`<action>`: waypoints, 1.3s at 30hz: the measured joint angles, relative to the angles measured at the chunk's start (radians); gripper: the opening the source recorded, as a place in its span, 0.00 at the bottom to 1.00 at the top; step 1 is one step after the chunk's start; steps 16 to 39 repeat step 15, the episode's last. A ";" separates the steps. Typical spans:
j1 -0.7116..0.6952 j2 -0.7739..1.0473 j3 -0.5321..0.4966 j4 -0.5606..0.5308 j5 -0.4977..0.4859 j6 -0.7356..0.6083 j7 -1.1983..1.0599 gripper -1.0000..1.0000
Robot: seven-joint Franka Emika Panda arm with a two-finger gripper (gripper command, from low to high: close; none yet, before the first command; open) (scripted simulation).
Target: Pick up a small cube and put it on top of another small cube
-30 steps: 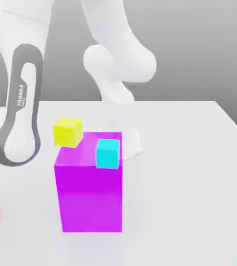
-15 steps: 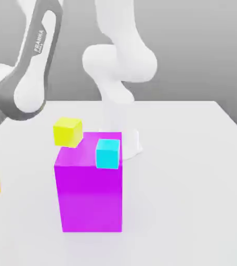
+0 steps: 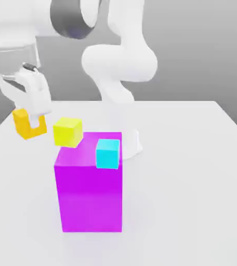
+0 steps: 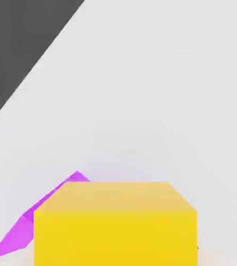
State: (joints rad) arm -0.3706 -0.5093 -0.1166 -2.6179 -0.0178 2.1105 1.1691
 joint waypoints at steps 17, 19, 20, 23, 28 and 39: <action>0.016 -0.198 0.068 -0.194 -0.012 -0.005 -0.022 1.00; 0.016 -0.198 0.068 -0.194 -0.012 -0.005 -0.022 1.00; 0.016 -0.198 0.068 -0.194 -0.012 -0.005 -0.022 1.00; 0.016 -0.198 0.068 -0.194 -0.012 -0.005 -0.022 1.00; 0.016 -0.198 0.068 -0.194 -0.012 -0.005 -0.022 1.00; 0.016 -0.198 0.068 -0.194 -0.012 -0.005 -0.022 1.00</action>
